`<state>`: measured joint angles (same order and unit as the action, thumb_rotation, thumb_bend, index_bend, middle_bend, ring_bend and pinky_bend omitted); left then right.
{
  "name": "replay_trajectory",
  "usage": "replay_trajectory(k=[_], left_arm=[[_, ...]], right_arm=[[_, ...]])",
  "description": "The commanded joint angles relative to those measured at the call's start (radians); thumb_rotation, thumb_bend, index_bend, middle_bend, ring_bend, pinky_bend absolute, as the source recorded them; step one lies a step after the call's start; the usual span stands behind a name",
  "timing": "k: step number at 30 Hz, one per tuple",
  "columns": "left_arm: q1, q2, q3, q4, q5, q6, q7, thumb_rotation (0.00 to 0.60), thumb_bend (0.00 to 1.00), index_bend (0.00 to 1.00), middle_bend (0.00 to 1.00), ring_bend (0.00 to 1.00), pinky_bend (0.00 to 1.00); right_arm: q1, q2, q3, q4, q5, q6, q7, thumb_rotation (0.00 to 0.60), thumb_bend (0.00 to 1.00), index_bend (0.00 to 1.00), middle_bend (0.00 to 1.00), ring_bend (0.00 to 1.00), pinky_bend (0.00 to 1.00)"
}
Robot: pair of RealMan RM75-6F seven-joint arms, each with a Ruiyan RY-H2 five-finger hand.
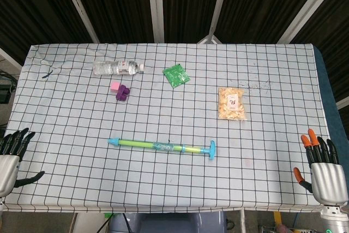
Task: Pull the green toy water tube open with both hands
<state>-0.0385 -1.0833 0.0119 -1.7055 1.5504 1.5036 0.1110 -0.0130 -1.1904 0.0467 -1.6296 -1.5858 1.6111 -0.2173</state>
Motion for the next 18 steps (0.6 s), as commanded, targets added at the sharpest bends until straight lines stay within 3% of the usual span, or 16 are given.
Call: replay_trajectory(k=[1, 18], left_arm=[[0.0, 0.003, 0.001, -0.002, -0.003, -0.004, -0.002, 0.6, 0.09, 0.0, 0.0, 0.0, 0.0], [-0.005, 0.012, 0.004, -0.009, -0.015, -0.023, -0.004, 0.6, 0.09, 0.0, 0.0, 0.0, 0.0]], right_arm=[[0.001, -0.001, 0.003, -0.005, 0.004, -0.003, -0.005, 0.6, 0.35, 0.0, 0.0, 0.0, 0.0], [0.007, -0.002, 0.003, -0.021, 0.001, -0.011, -0.005, 0.6, 0.35, 0.0, 0.0, 0.0, 0.0]])
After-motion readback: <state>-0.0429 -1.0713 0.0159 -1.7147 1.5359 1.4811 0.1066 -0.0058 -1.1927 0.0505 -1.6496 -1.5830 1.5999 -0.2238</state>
